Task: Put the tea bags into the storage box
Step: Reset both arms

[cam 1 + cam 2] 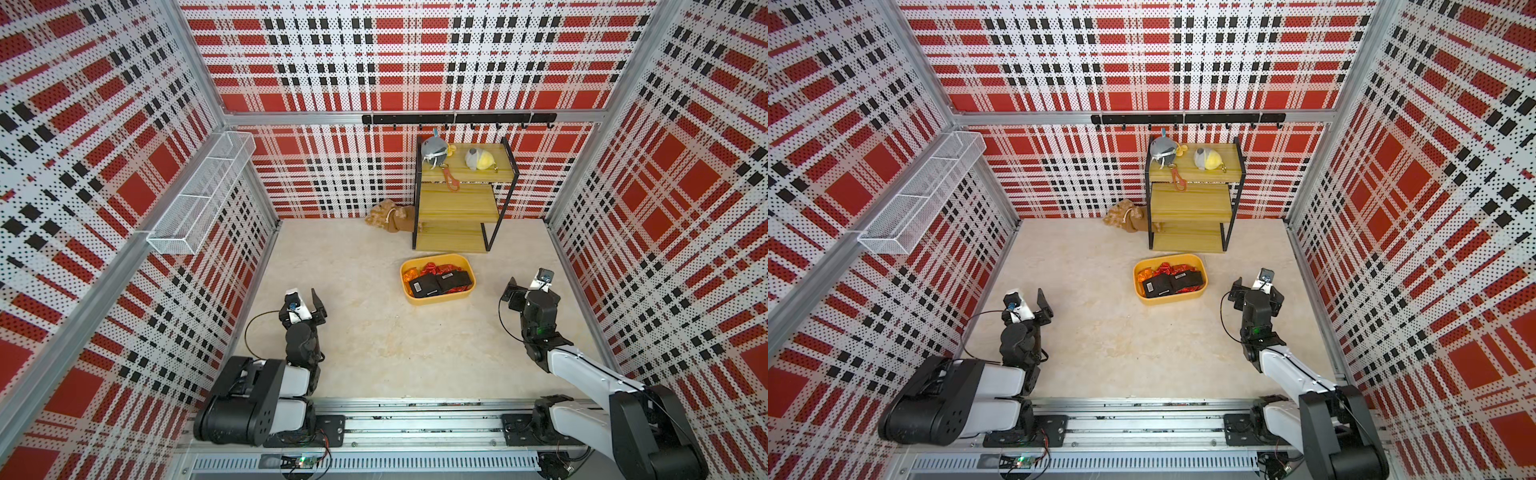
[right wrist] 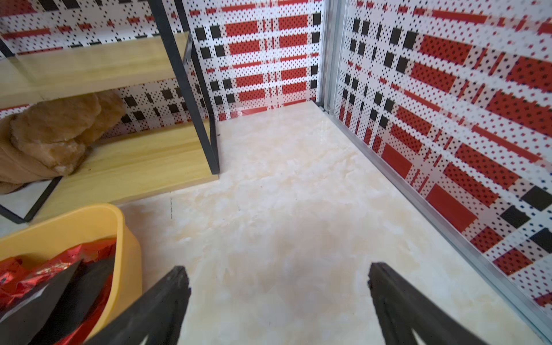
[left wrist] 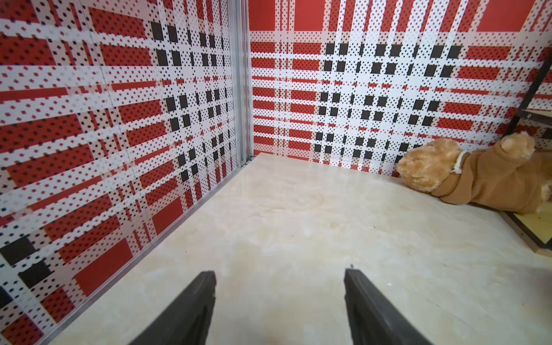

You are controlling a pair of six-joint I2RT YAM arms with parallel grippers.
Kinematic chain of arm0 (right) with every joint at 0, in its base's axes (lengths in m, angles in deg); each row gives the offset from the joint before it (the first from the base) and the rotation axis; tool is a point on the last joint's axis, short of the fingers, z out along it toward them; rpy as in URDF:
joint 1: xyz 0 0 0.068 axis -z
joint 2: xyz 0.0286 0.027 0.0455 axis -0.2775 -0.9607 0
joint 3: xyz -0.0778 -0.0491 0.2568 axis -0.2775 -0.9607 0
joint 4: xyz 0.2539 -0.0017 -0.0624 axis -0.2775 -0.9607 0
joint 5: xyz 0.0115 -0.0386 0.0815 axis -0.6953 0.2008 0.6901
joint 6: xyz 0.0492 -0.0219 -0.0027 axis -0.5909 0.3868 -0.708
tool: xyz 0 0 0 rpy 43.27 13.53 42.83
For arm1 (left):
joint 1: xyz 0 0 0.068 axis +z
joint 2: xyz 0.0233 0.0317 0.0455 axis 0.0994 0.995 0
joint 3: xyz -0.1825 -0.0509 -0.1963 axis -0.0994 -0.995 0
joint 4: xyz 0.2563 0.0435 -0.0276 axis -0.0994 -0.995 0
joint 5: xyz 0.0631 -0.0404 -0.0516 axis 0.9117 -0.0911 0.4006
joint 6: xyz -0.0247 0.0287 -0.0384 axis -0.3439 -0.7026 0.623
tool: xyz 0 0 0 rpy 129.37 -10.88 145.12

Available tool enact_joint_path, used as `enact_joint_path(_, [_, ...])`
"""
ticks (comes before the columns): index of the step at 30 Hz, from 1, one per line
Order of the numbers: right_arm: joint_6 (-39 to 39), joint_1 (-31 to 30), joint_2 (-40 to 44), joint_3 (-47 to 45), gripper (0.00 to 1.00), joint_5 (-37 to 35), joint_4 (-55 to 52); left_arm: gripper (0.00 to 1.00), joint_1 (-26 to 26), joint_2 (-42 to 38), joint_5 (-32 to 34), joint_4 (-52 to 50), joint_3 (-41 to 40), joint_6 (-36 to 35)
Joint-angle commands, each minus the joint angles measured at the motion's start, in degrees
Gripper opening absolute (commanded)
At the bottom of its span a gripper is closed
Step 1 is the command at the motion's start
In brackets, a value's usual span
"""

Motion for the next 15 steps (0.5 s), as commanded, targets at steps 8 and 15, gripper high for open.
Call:
enact_joint_path(8, [7.7, 3.1, -16.8, -7.0, 1.0, -1.0, 34.2, 0.99, 0.5, 8.9, -6.3, 11.0, 3.4, -1.7])
enact_joint_path(15, [9.6, 4.0, -20.2, -7.9, 1.0, 7.2, 37.5, 0.99, 0.9, 9.6, -2.0, 7.9, 5.8, 0.1])
